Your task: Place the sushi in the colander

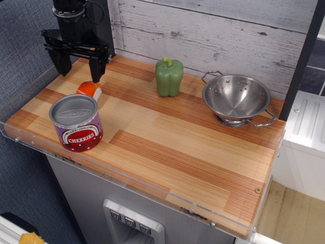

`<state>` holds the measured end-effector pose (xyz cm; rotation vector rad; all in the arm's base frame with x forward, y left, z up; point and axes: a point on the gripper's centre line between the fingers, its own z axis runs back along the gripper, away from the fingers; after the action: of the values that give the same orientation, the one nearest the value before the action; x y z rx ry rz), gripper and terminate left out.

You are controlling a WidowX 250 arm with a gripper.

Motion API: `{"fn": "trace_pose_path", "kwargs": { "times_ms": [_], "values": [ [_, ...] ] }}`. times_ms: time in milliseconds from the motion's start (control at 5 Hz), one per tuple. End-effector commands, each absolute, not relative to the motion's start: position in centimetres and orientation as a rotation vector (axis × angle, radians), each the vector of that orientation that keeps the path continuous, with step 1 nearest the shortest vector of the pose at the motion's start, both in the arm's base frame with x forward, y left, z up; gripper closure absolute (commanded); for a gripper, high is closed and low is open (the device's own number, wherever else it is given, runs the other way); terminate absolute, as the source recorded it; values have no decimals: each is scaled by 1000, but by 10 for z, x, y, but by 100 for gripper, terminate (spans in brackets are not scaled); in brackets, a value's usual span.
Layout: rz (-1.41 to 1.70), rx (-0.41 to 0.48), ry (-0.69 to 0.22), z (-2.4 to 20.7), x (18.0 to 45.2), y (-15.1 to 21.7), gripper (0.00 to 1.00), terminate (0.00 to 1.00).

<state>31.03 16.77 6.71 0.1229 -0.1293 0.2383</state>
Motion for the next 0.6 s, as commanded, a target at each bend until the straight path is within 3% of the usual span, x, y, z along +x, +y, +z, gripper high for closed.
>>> {"fn": "trace_pose_path", "kwargs": {
  "times_ms": [0,400],
  "values": [
    [280,184,-21,59,314,181,0,0],
    [317,200,10,48,316,183,0,0]
  ]
}}
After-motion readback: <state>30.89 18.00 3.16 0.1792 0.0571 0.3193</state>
